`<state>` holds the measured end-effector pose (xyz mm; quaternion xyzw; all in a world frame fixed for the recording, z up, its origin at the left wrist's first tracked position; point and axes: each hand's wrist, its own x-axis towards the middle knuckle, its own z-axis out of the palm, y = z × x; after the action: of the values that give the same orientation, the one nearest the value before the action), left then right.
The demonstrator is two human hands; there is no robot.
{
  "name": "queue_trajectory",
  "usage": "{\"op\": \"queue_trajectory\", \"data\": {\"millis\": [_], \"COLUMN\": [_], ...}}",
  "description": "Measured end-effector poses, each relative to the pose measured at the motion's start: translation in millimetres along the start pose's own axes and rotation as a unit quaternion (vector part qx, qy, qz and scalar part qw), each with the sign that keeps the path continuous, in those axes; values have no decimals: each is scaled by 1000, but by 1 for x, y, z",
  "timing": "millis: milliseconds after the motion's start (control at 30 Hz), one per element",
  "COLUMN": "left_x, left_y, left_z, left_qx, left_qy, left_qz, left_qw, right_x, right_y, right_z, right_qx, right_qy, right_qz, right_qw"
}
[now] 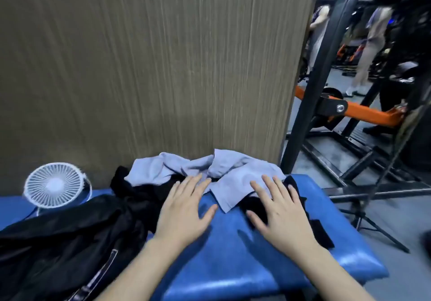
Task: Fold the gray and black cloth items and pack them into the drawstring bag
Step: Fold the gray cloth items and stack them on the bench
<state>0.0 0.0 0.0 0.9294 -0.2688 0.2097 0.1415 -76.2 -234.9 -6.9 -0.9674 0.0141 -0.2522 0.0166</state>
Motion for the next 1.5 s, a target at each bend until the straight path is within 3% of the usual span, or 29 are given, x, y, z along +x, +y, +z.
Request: {"op": "queue_trajectory", "data": {"millis": [133, 333, 467, 533, 633, 900, 1067, 1200, 1300, 1400, 1500], "left_x": [30, 55, 56, 54, 52, 47, 35, 18, 0, -23, -50], "left_y": [5, 11, 7, 5, 4, -1, -13, -29, -38, -49, -60], "left_z": [55, 110, 127, 128, 126, 103, 64, 32, 16, 8, 4], "left_qx": [-65, -67, -63, -67, -74, -123, -199, -303, -308, -319, -320], "left_qy": [-58, -130, -143, -108, -41, 46, 78, 70, 53, 29, 5], "left_qz": [-66, -71, -88, -100, -104, -107, -137, -152, -160, -181, -192], "left_qw": [994, 987, 984, 987, 991, 985, 967, 938, 936, 930, 928], "right_x": [43, 79, 82, 78, 74, 73, 71, 54, 36, 16, -2], "right_y": [36, 66, 77, 82, 81, 70, 39, 11, 3, 4, 4], "right_z": [42, 84, 98, 101, 102, 89, 46, 11, 6, 9, 13], "right_qx": [-16, 6, 51, 79, 102, 37, 110, 186, 228, 292, 348], "right_qy": [-52, -95, -145, -156, -117, 115, 154, 72, -69, -194, -247], "right_qz": [45, 74, 82, 85, 95, 10, -9, 37, 18, -2, 7], "right_qw": [997, 993, 985, 981, 983, 993, 982, 979, 971, 937, 904]}}
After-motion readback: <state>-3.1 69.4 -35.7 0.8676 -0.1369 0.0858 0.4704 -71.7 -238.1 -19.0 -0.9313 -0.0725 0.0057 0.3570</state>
